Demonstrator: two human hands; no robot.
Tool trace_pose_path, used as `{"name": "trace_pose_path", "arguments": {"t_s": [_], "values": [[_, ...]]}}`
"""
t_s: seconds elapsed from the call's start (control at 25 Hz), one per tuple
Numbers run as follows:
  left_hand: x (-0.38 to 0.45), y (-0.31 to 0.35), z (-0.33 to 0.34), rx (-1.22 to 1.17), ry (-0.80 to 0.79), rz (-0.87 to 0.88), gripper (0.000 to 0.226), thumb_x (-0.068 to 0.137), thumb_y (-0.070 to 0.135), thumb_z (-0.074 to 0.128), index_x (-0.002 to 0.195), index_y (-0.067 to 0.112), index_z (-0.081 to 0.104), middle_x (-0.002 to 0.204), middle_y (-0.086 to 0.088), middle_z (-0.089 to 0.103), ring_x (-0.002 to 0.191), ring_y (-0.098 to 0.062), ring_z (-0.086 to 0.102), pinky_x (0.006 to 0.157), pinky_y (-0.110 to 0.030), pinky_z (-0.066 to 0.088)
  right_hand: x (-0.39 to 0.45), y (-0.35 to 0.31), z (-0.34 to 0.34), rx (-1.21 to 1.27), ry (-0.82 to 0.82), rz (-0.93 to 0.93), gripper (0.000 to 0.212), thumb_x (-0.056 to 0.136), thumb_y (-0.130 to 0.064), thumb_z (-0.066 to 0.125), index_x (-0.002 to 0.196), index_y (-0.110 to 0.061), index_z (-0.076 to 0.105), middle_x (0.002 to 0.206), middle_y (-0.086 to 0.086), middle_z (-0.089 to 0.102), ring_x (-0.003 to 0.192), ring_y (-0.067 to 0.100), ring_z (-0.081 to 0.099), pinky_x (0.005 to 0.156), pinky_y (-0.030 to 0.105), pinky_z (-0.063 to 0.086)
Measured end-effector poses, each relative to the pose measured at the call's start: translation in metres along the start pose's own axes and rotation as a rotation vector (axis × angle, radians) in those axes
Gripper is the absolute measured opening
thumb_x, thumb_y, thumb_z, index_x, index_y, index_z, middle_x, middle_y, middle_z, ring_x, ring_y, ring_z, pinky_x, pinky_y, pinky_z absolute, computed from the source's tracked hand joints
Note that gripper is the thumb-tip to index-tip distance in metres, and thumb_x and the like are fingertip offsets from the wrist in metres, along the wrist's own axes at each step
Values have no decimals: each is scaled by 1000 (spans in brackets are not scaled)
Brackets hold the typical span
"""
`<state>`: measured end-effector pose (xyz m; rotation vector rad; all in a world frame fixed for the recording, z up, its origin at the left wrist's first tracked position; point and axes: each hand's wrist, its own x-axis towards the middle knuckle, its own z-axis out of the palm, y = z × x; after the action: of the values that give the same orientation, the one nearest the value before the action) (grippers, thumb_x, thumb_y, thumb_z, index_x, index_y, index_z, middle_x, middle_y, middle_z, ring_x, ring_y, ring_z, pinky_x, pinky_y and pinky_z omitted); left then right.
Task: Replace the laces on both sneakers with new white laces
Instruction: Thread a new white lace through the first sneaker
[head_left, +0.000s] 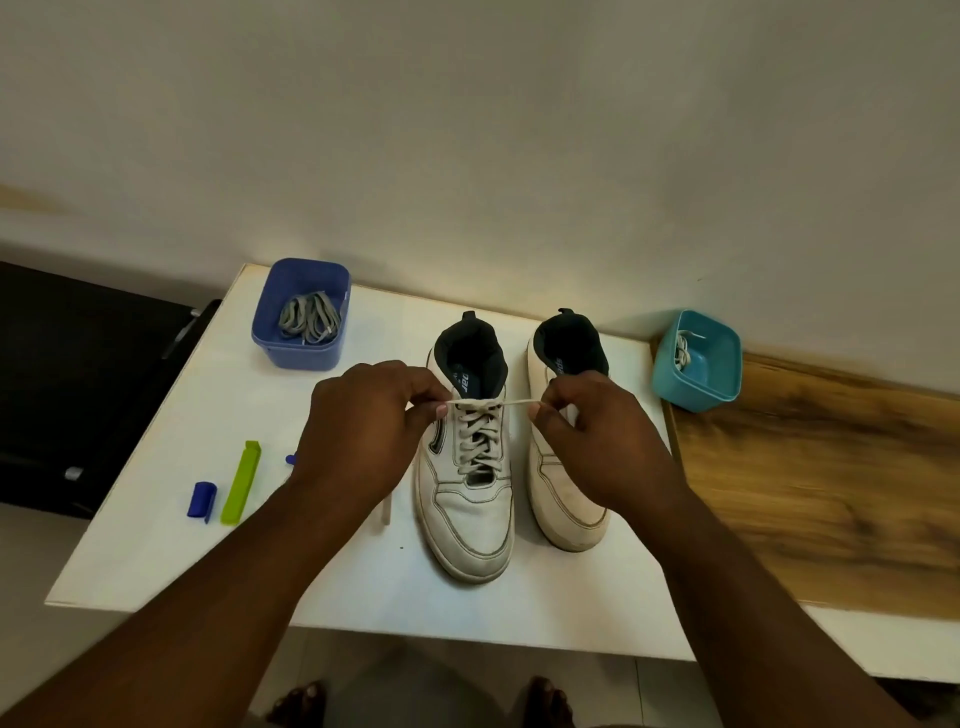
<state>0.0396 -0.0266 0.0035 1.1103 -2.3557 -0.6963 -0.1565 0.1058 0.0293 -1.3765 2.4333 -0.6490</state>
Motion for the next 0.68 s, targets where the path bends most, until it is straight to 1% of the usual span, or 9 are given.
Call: {"name": "trace_pose_path", "arguments": {"t_s": [0.12, 0.2, 0.28, 0.36, 0.44, 0.52, 0.6, 0.64, 0.68], "values": [[-1, -6, 1, 106, -28, -133, 11, 96, 43, 63, 97, 36, 71, 93, 11, 72, 86, -14, 64, 79, -35, 48, -1, 6, 5, -194, 22, 87, 22, 100, -44, 57, 83, -30, 61, 75, -10, 58, 69, 9, 58, 59, 25, 43], [-3, -7, 4, 140, -69, -207, 11, 98, 41, 61, 98, 34, 69, 95, 10, 72, 89, -17, 65, 81, -38, 49, -1, 5, 15, -256, 72, 90, 23, 101, -43, 55, 84, -29, 61, 71, -10, 56, 66, 8, 55, 57, 24, 41], [-4, -5, 5, 156, -111, -211, 10, 99, 39, 60, 100, 34, 68, 97, 9, 71, 90, -18, 65, 83, -39, 50, 2, 4, 14, -217, 84, 73, 22, 101, -40, 56, 84, -27, 62, 72, -9, 58, 65, 7, 54, 57, 22, 39], [-2, -3, 2, 151, -86, -190, 10, 100, 38, 58, 100, 33, 66, 97, 7, 70, 88, -19, 65, 81, -40, 51, 4, 6, 5, -132, 71, 57, 22, 100, -40, 58, 83, -27, 64, 76, -9, 59, 68, 7, 56, 57, 22, 36], [0, -2, -1, 195, -56, -179, 9, 101, 38, 56, 100, 33, 63, 94, 8, 66, 87, -19, 63, 79, -40, 51, 4, 6, 1, -122, 55, 52, 22, 100, -41, 59, 82, -28, 64, 78, -9, 59, 70, 8, 57, 57, 22, 36], [-3, 0, -3, 207, -161, -219, 11, 102, 38, 51, 98, 31, 59, 91, 8, 63, 85, -17, 61, 79, -38, 50, 2, 6, 3, -179, 0, 90, 27, 100, -44, 58, 78, -27, 61, 75, -7, 59, 69, 10, 58, 57, 24, 38], [-6, 7, -4, 85, -308, -291, 20, 102, 33, 46, 91, 22, 58, 86, 4, 63, 81, -17, 58, 74, -35, 46, 1, 9, -1, -233, -44, 164, 33, 100, -47, 55, 76, -25, 60, 72, -5, 61, 67, 12, 59, 59, 27, 43], [-4, 10, -6, -48, -326, -352, 23, 101, 28, 44, 88, 14, 58, 86, -2, 63, 81, -21, 58, 73, -35, 44, 3, 11, -7, -275, -46, 181, 34, 100, -47, 53, 77, -24, 61, 73, -4, 63, 67, 13, 60, 60, 28, 47], [-1, 13, -8, -248, -296, -456, 25, 101, 22, 44, 86, 8, 57, 88, -7, 64, 82, -25, 58, 76, -36, 44, 5, 14, -14, -313, -30, 184, 34, 101, -47, 51, 79, -23, 62, 73, -3, 64, 68, 14, 61, 62, 30, 50]]}}
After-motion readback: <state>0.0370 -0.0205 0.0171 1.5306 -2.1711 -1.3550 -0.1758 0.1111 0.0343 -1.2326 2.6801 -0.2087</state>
